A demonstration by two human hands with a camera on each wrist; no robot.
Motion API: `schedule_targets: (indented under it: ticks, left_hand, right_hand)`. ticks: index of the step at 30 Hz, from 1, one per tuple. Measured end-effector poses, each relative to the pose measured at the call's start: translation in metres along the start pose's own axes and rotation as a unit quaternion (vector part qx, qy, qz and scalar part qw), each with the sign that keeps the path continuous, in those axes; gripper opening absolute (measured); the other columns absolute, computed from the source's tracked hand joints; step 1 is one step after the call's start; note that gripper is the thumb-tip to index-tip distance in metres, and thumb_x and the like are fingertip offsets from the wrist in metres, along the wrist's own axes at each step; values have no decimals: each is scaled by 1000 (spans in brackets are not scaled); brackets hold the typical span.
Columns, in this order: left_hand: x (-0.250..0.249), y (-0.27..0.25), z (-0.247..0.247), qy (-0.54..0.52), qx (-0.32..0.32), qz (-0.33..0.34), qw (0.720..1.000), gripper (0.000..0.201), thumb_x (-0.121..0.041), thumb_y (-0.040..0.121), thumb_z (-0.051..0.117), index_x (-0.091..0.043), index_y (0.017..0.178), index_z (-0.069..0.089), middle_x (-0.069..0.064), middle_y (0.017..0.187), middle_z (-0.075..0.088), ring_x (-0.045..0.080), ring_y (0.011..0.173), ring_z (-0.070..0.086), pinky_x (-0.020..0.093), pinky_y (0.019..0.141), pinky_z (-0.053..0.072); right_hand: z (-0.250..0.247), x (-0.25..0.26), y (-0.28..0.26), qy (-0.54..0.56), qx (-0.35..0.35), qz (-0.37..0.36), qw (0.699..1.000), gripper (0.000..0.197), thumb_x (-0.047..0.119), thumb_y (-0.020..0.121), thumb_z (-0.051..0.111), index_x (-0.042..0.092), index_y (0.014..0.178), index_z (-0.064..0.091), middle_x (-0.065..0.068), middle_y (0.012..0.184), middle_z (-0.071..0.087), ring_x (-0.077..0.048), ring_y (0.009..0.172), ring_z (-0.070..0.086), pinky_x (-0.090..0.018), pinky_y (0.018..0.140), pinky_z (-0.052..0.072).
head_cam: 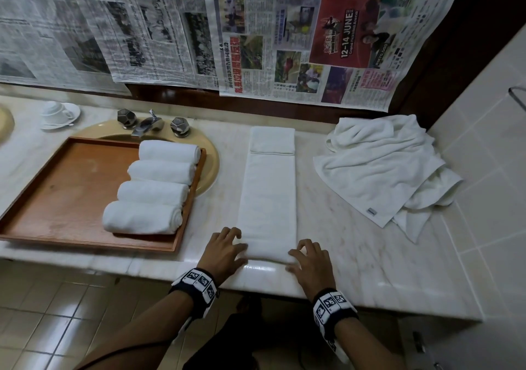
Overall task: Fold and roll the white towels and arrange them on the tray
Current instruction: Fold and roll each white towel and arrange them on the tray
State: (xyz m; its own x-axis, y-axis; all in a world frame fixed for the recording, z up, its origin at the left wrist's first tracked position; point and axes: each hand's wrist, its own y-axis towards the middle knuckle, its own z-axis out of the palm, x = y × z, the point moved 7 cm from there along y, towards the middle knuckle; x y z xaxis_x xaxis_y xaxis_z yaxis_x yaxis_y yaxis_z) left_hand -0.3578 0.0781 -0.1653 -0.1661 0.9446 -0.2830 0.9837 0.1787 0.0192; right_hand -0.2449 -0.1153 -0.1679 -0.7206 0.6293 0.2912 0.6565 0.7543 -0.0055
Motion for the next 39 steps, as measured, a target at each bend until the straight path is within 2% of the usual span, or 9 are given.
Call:
schedule_targets:
  ticks: [3, 8, 12, 16, 23, 27, 31, 34, 39]
  left_hand:
    - [-1, 8, -2, 7, 30, 0, 1000, 28, -36, 60, 89, -24, 81, 75, -2, 97, 55, 20, 87, 51, 32, 64, 46]
    - [6, 24, 4, -59, 97, -6, 993, 19, -24, 87, 54, -10, 88, 67, 6, 101, 53, 27, 93, 49, 41, 76, 43]
    - [14, 38, 3, -109, 128, -40, 985, 24, -11, 91, 54, -10, 115, 59, 9, 108, 58, 28, 98, 54, 36, 81, 43]
    - [17, 46, -6, -129, 114, -61, 983, 28, -9, 90, 55, -19, 114, 44, 2, 96, 64, 25, 79, 56, 31, 65, 35]
    - [16, 39, -5, -92, 64, -15, 994, 13, -11, 91, 56, -18, 96, 66, 1, 115, 58, 31, 74, 63, 34, 63, 48]
    - [14, 32, -5, -11, 52, 19, 998, 29, -47, 78, 71, -26, 98, 70, -3, 114, 58, 21, 93, 57, 35, 68, 51]
    - [19, 50, -8, 15, 61, 11, 998, 37, -41, 55, 89, -27, 85, 73, -2, 105, 55, 22, 90, 56, 33, 65, 48]
    - [19, 60, -9, -36, 80, 1, 996, 26, -32, 71, 78, -19, 92, 73, 0, 104, 52, 22, 93, 49, 35, 72, 45]
    - [26, 69, -3, -125, 118, -13, 985, 19, -15, 86, 58, -8, 101, 67, 7, 106, 52, 26, 96, 50, 34, 80, 42]
  right_hand:
    - [2, 3, 9, 9, 3, -6, 1000, 36, 24, 57, 91, 25, 87, 70, 5, 95, 58, -19, 80, 55, -32, 61, 45]
    - [9, -6, 22, 22, 37, 9, 999, 25, 15, 75, 76, 22, 98, 69, 4, 100, 59, -23, 87, 58, -34, 68, 46]
    - [3, -14, 41, 92, 85, 58, 990, 21, 21, 93, 58, 20, 112, 67, 3, 107, 64, -20, 102, 55, -35, 87, 42]
    - [-9, -17, 48, 104, 54, 108, 987, 19, 11, 87, 60, 27, 89, 51, 15, 78, 58, -11, 80, 56, -33, 75, 43]
    - [-11, -1, 46, 14, 0, 63, 998, 30, 4, 65, 80, 28, 70, 63, 8, 86, 58, -17, 77, 55, -29, 57, 32]
    - [-10, -2, 33, 17, -7, 22, 1000, 36, 37, 61, 87, 30, 93, 71, 6, 102, 61, -16, 90, 52, -35, 64, 48]
    - [-6, -8, 41, 46, -1, 32, 998, 51, 21, 48, 94, 26, 94, 73, 3, 105, 60, -18, 92, 55, -33, 64, 47]
    - [-7, -13, 54, 50, 7, 31, 998, 38, 11, 62, 84, 25, 94, 72, 5, 102, 58, -21, 88, 57, -33, 63, 46]
    - [-3, -20, 66, 64, 42, 0, 997, 27, 28, 90, 53, 23, 112, 69, 5, 109, 58, -21, 98, 52, -32, 73, 41]
